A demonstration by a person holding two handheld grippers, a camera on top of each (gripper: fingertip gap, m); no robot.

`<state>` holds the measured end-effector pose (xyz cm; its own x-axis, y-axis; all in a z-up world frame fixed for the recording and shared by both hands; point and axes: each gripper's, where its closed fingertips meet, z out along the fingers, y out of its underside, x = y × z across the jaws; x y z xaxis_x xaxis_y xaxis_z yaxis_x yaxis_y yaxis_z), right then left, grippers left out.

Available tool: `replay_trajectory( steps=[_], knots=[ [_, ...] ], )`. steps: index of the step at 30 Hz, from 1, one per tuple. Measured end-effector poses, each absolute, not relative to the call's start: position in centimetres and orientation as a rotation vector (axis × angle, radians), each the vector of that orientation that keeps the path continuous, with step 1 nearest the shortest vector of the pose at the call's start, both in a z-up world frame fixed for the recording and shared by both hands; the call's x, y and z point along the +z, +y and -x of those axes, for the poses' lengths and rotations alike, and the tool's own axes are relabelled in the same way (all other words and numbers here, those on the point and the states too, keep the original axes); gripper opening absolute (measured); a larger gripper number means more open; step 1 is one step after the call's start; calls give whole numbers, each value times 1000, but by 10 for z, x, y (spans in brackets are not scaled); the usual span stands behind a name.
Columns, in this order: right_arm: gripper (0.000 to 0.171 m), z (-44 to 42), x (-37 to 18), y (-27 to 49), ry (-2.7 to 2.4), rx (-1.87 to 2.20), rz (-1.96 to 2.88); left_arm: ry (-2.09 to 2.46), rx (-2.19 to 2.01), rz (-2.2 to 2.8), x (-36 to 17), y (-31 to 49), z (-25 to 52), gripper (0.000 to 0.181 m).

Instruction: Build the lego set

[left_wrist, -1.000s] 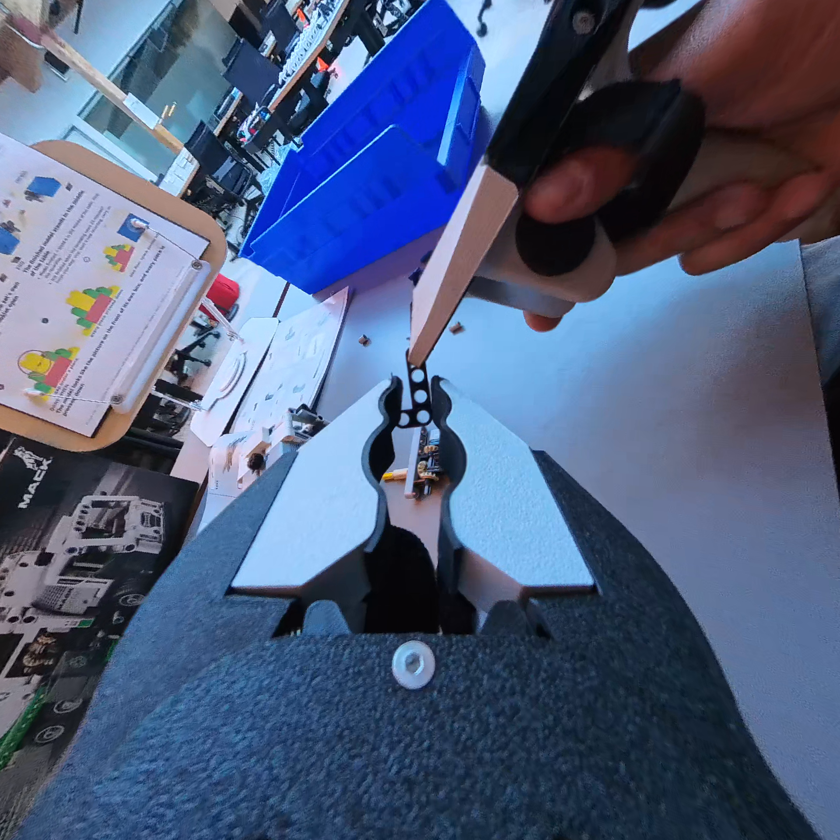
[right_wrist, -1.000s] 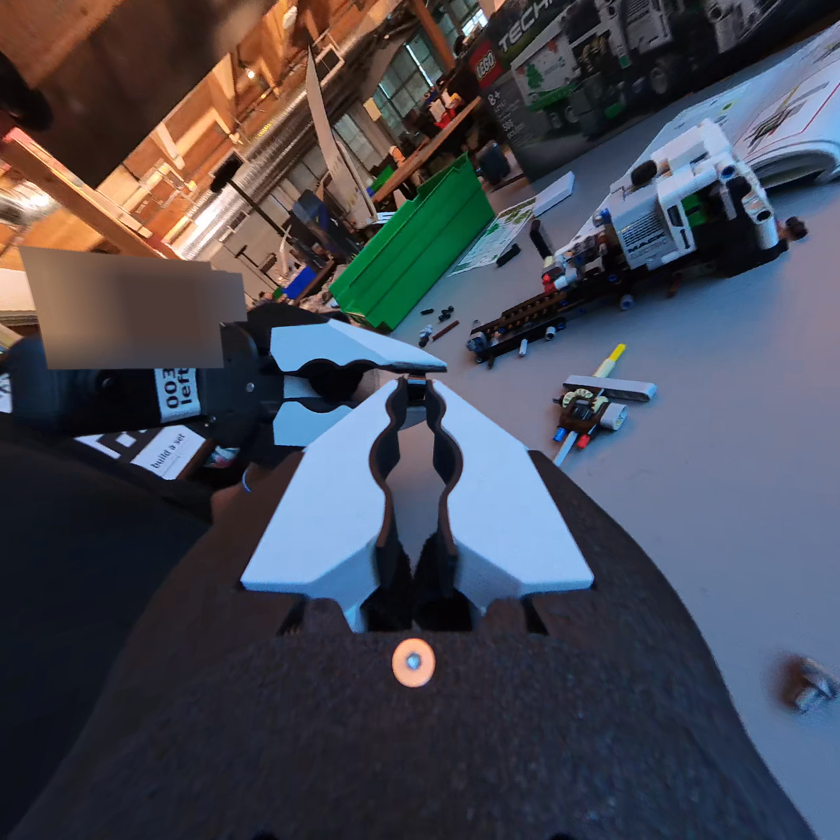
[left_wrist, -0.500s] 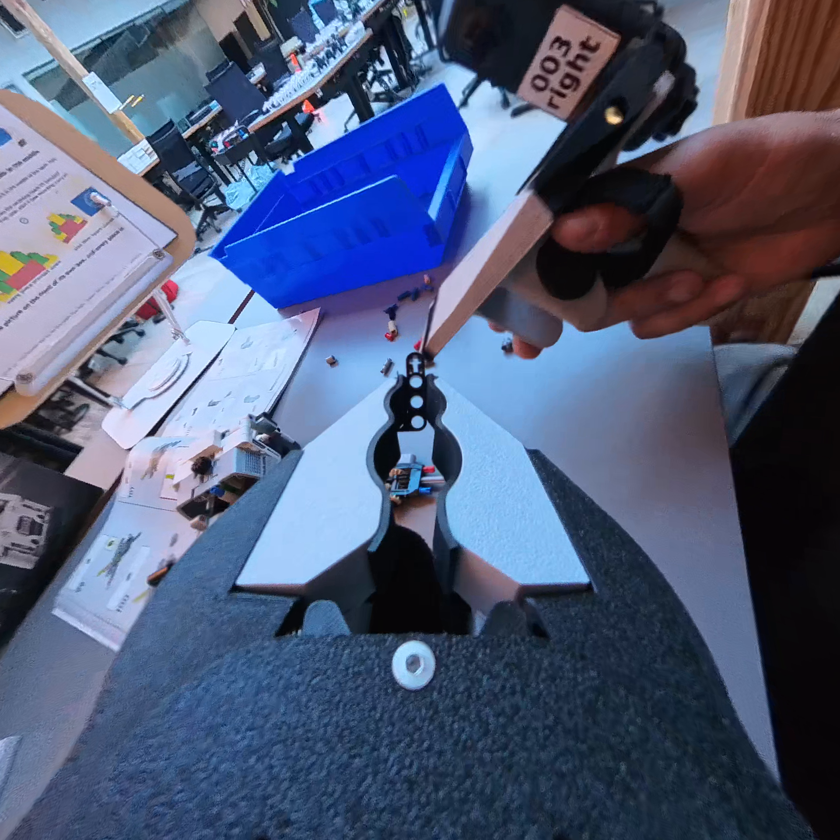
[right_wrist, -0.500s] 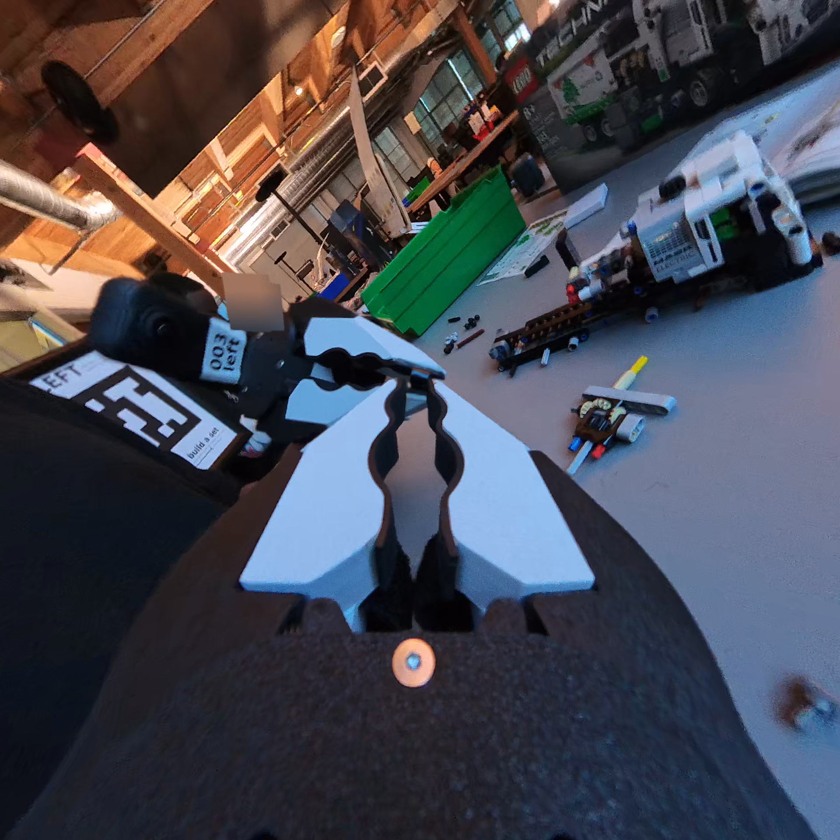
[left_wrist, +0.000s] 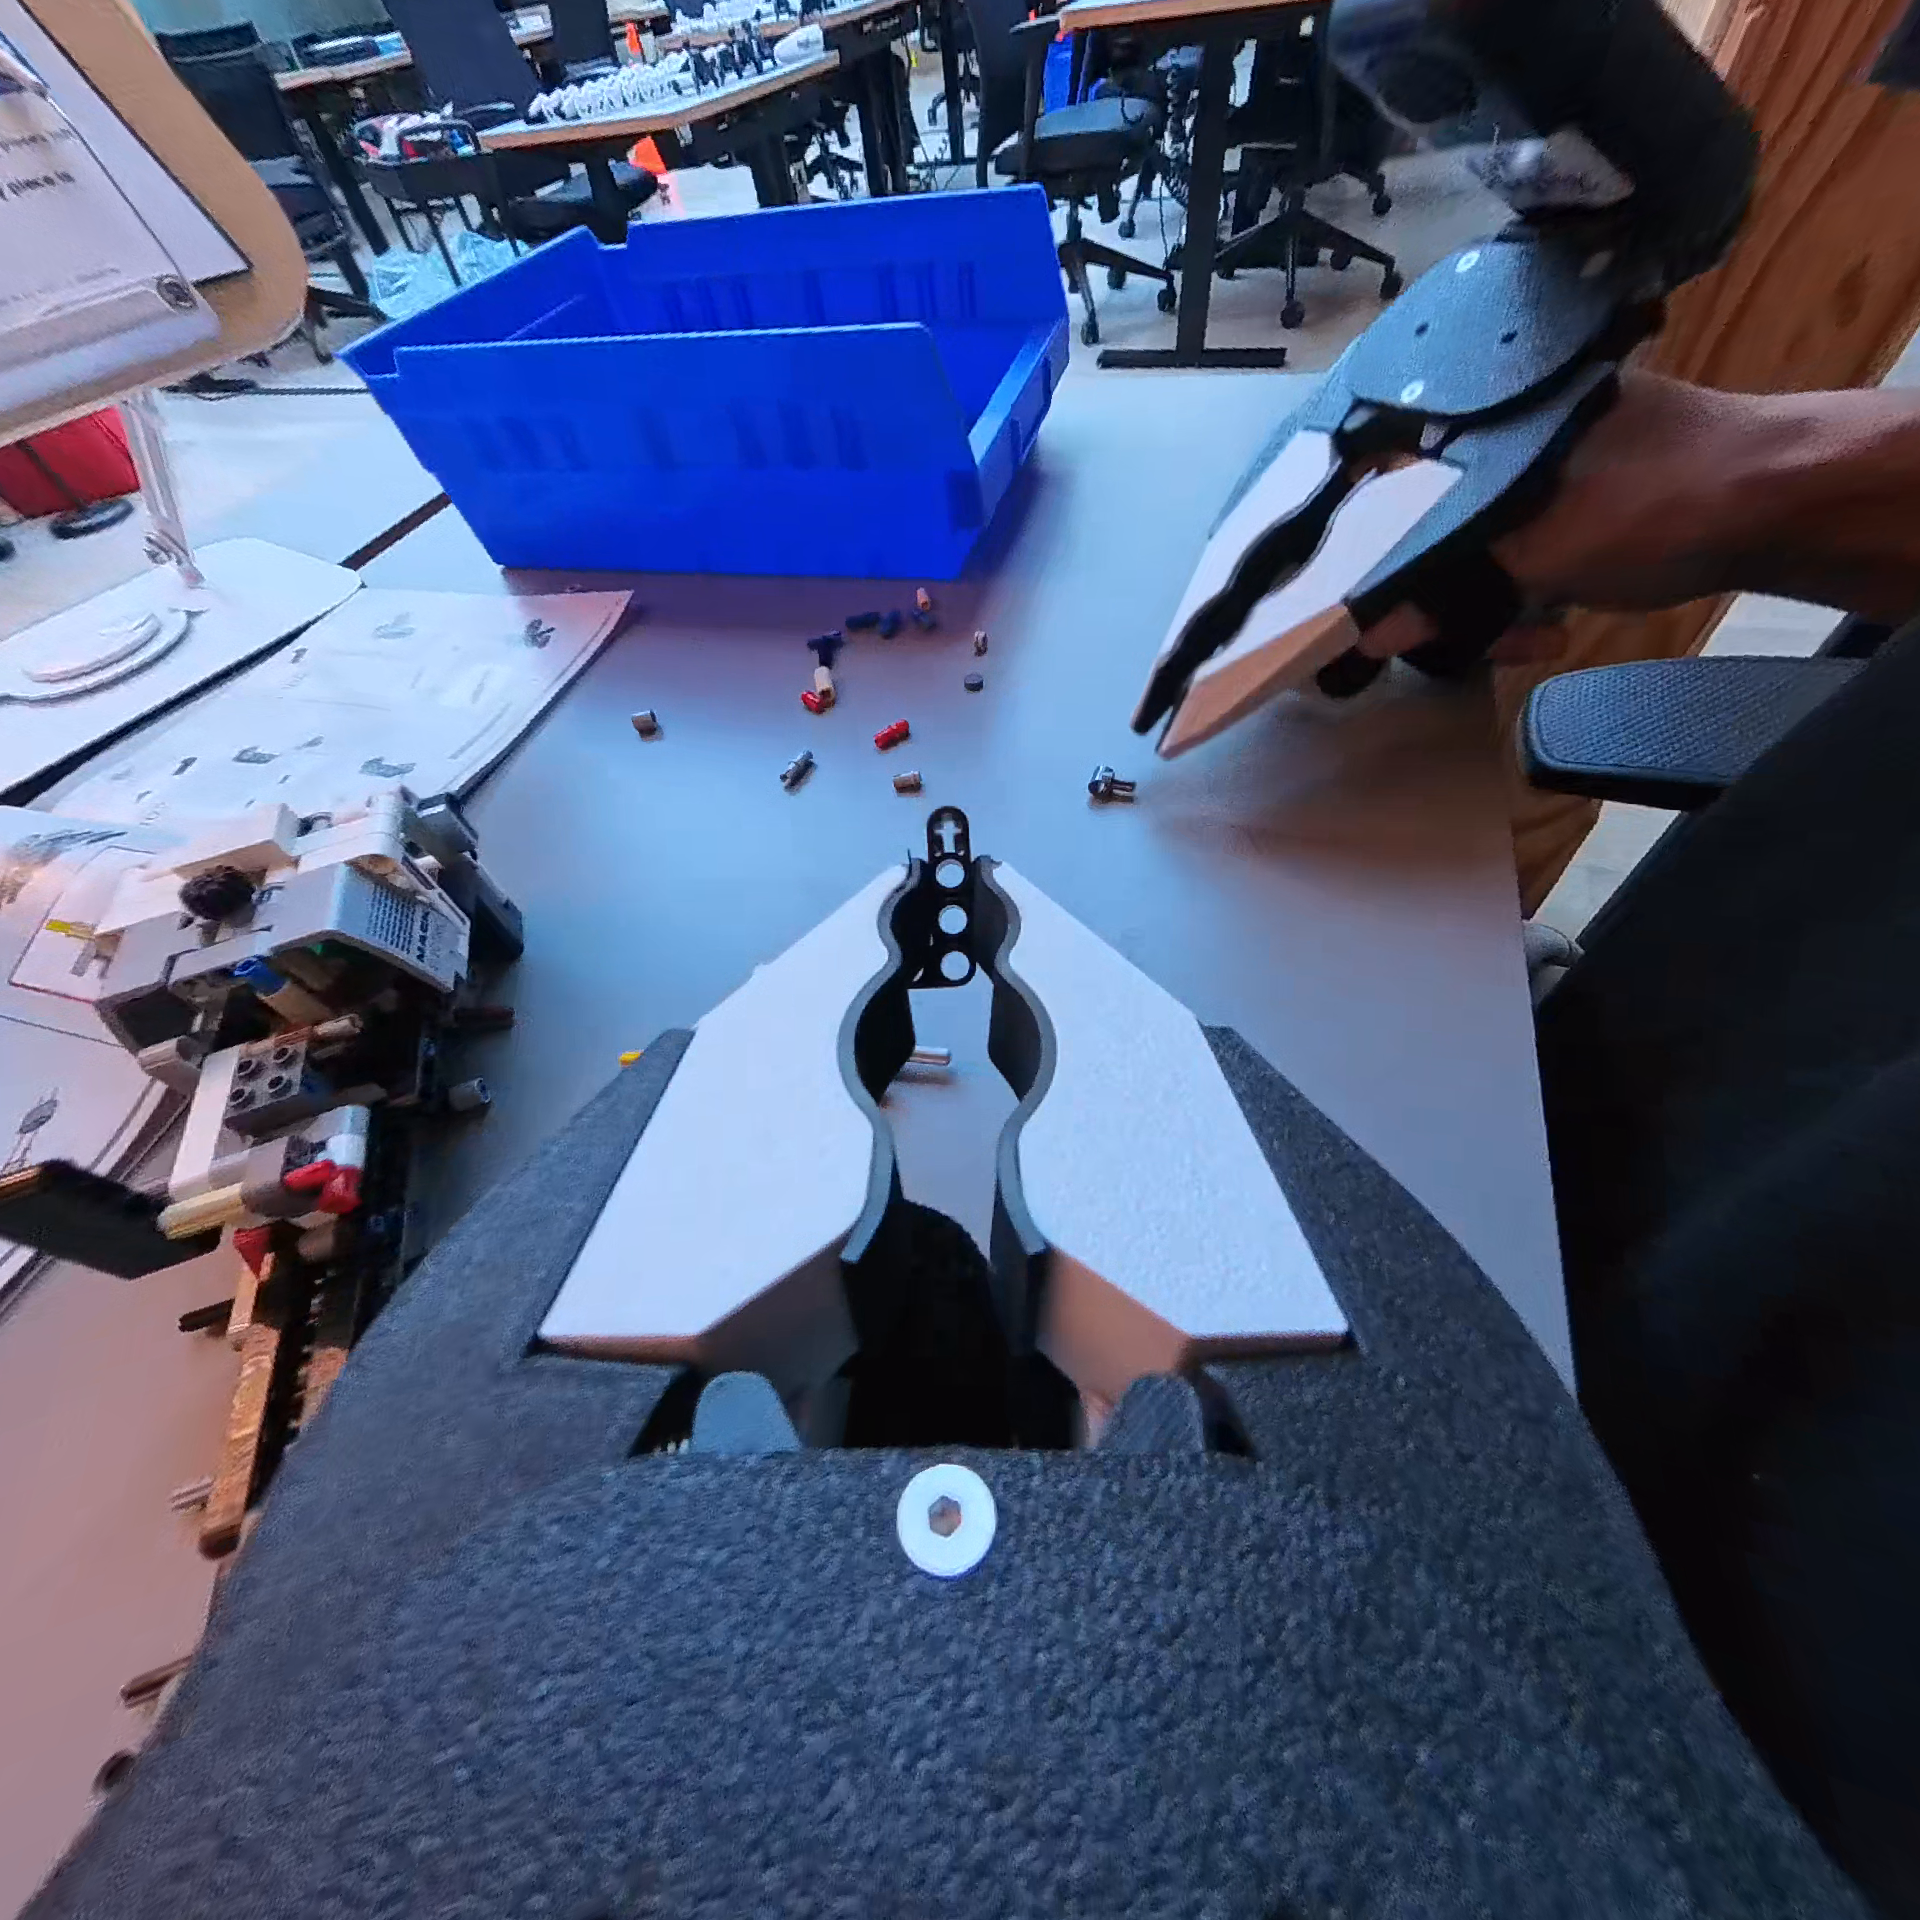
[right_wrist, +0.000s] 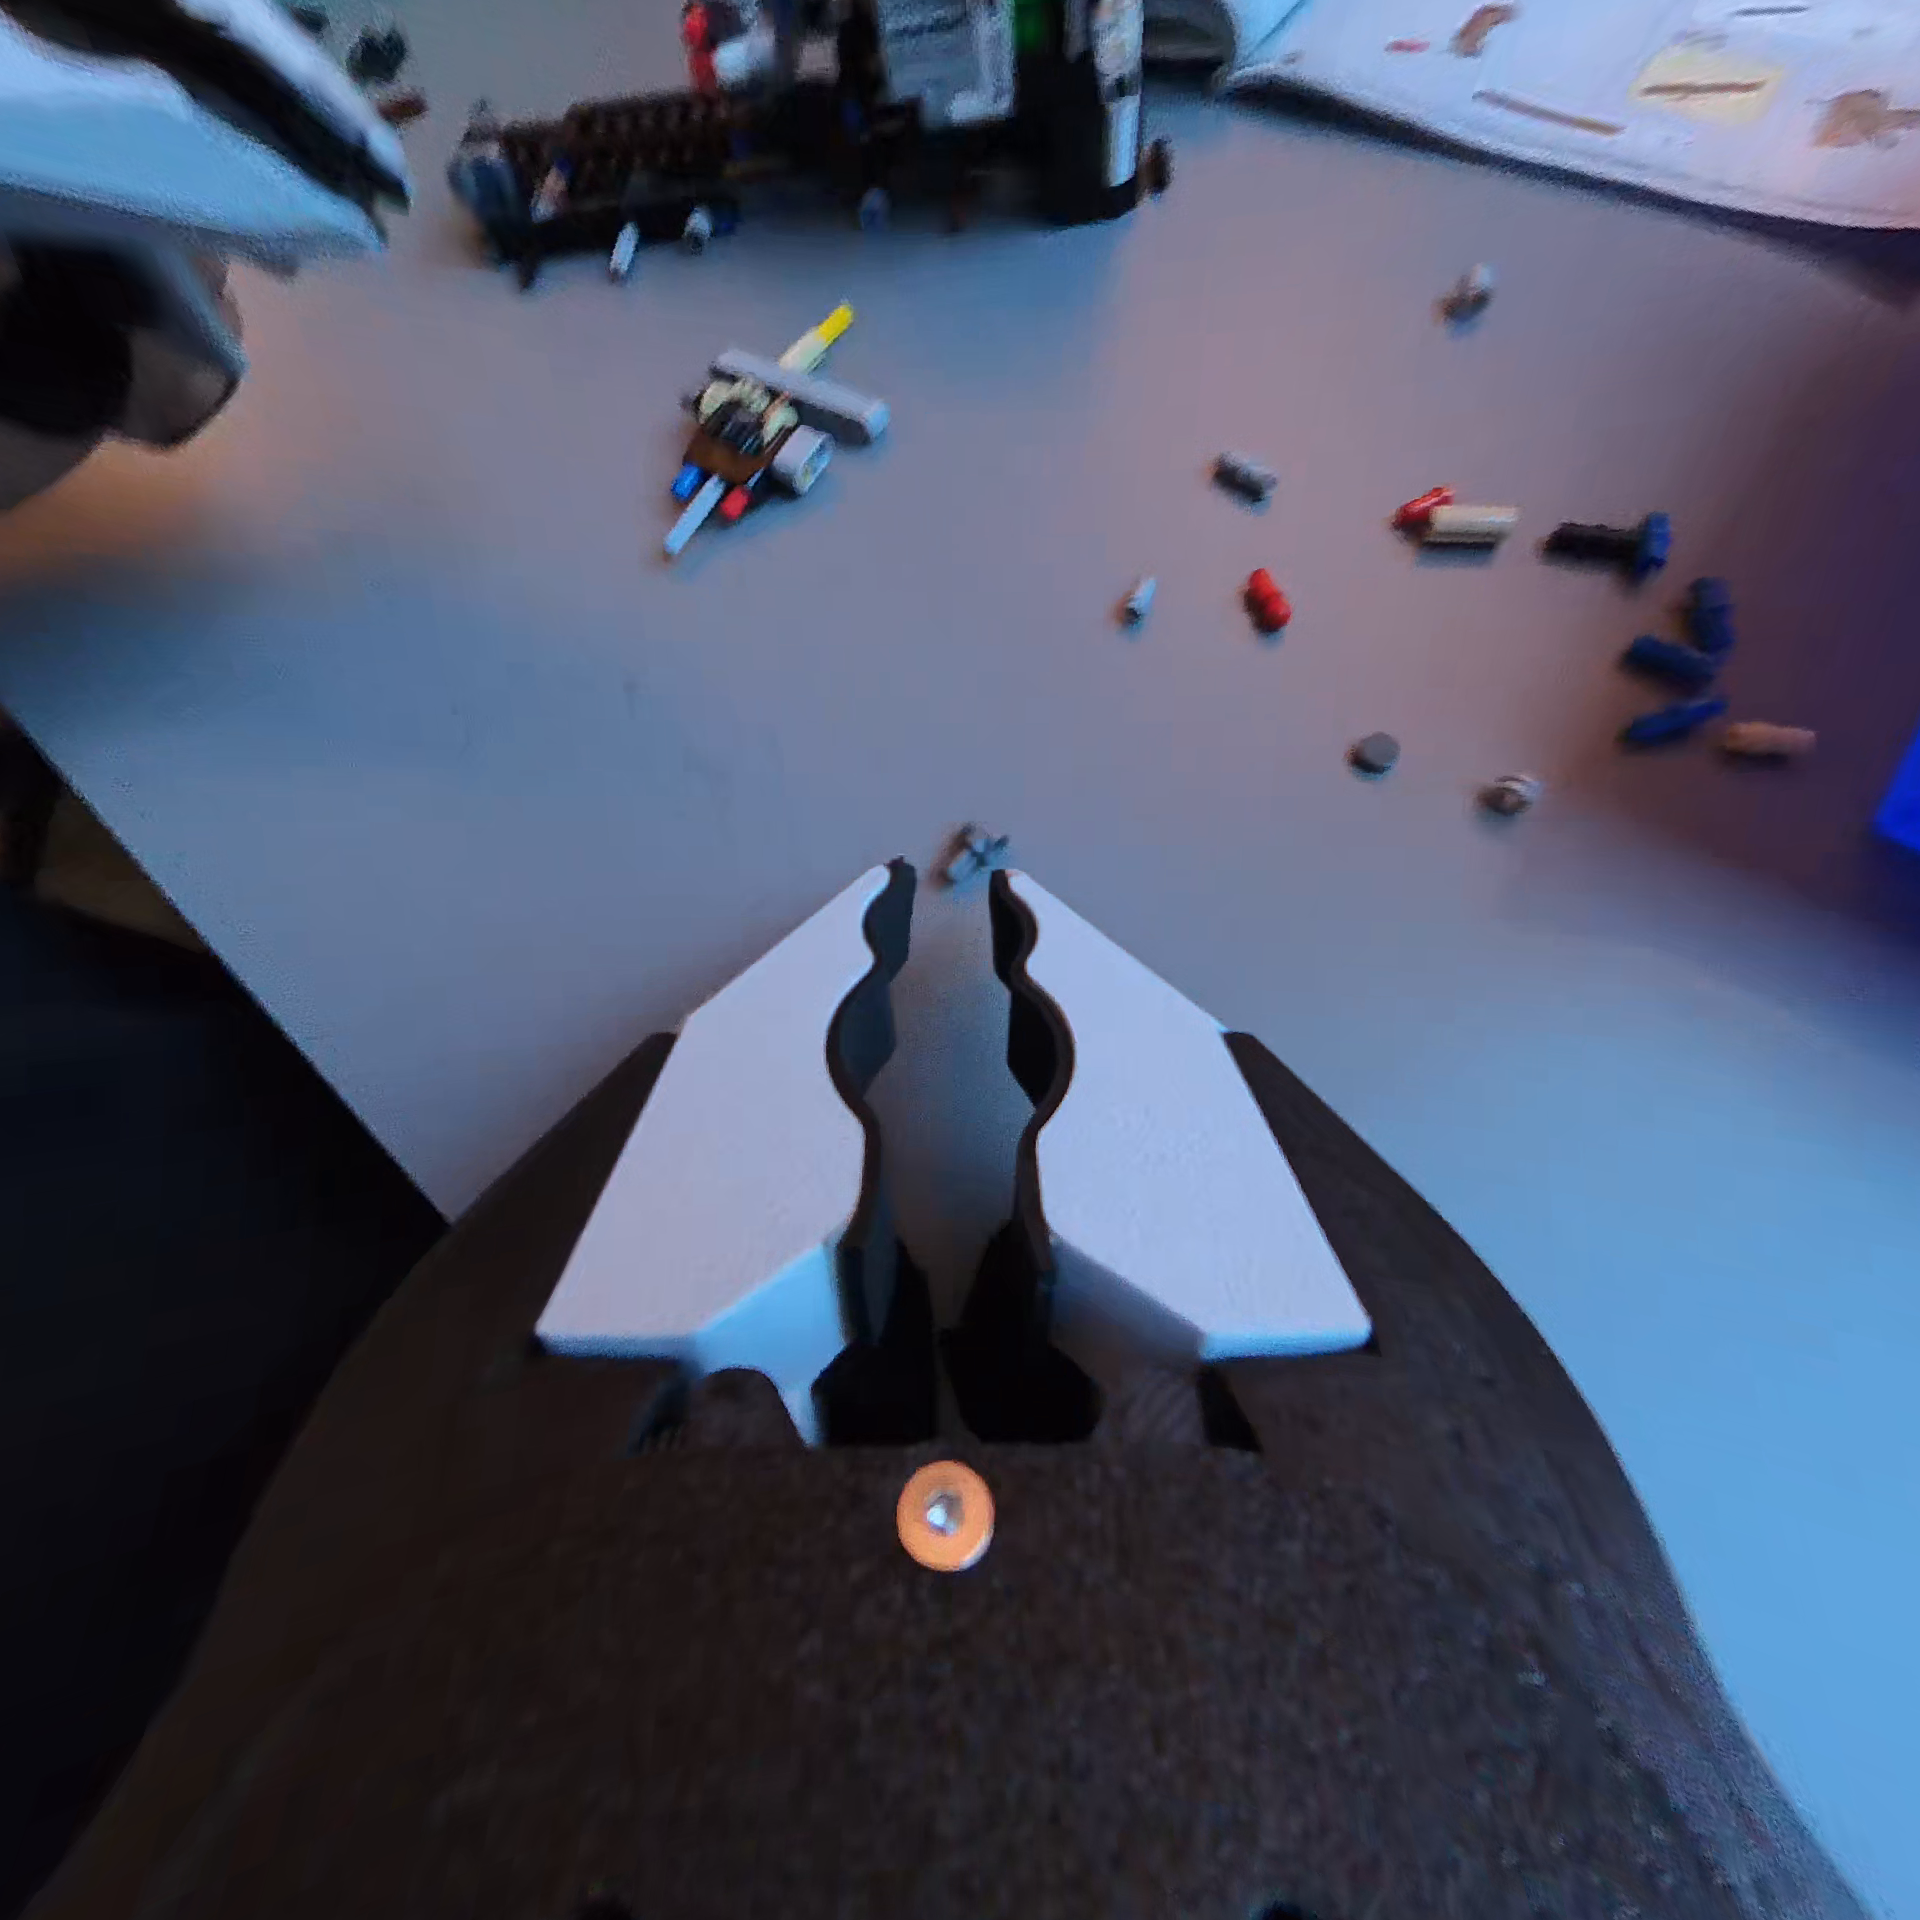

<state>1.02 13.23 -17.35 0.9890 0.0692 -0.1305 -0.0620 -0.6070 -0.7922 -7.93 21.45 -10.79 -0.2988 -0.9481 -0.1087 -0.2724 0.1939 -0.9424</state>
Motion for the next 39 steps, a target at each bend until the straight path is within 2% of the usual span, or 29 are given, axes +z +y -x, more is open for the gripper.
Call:
replay_trajectory(
  steps=[11, 15, 20, 34, 39],
  knots=[
    [14, 6, -187, 143, -67, 231, 2299, 1758, -1135, 1182, -118, 208, 65, 5],
    [12, 1, -170, 143, -103, 302, 2204, 1757, -1133, 1202, -119, 214, 66, 5],
    [20, -16, -181, 139, -307, 279, 2239, 1759, -1207, 1217, -118, 211, 66, 5],
    [7, -9, -188, 147, -479, 235, 2259, 1763, -1348, 1266, -115, 203, 60, 5],
    [7, -13, -174, 157, -618, 99, 2146, 1753, -1407, 1246, -95, 210, 61, 5]
  ],
)
